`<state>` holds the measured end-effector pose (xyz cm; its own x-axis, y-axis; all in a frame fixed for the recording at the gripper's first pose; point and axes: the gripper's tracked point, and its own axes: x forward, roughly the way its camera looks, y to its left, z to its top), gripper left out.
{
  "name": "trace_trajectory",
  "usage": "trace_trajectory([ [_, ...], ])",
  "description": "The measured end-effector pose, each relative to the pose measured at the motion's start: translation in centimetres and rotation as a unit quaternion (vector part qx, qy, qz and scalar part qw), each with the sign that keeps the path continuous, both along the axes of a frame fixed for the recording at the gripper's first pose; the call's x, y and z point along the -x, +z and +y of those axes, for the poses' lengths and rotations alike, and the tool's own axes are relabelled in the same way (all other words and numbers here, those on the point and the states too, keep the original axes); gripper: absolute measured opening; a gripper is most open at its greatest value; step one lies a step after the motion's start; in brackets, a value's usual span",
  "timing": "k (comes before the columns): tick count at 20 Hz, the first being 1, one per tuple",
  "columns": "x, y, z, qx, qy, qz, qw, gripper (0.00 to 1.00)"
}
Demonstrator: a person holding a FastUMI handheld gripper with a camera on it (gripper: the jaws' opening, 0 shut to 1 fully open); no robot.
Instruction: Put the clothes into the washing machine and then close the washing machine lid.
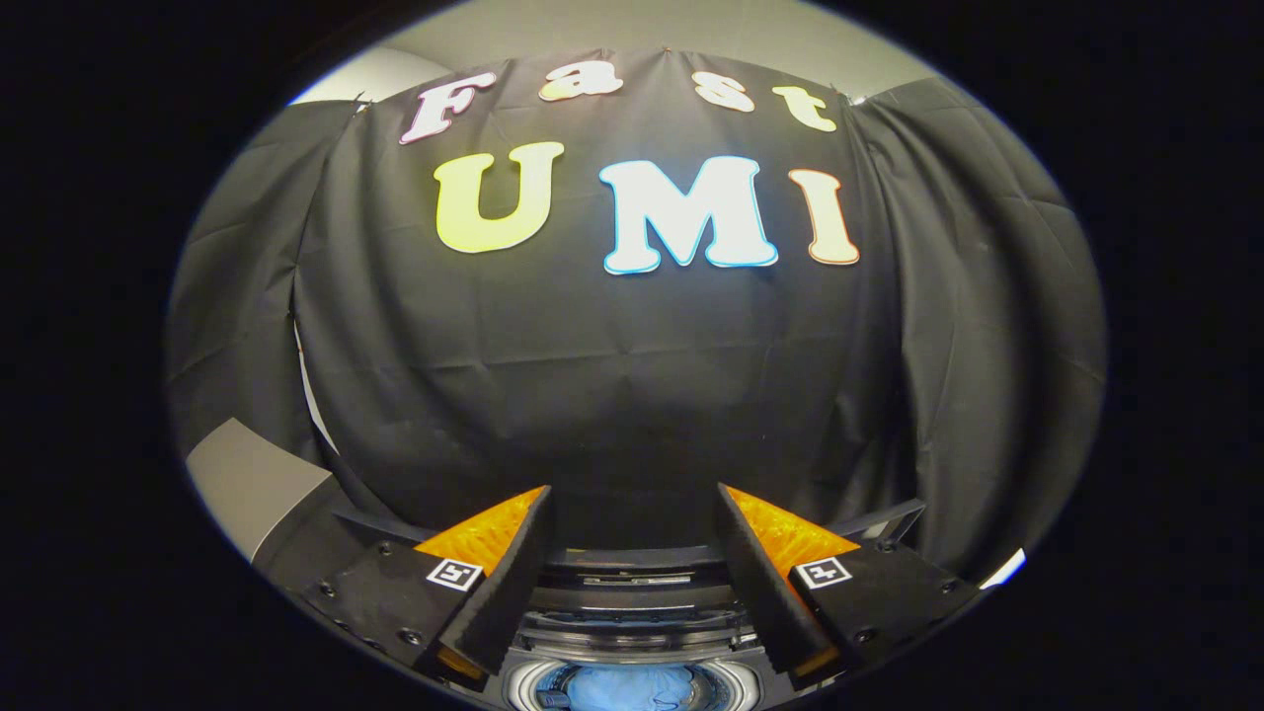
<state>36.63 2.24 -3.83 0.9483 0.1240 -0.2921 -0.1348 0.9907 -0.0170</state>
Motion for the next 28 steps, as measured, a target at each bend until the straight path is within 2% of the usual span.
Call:
trace_trajectory([
  [11,2.5,0.0,-0.3,-0.002,0.004,-0.009,1.0,0.99],
  [28,9.1,-1.2,-1.0,0.002,0.004,-0.018,1.0,0.99],
])
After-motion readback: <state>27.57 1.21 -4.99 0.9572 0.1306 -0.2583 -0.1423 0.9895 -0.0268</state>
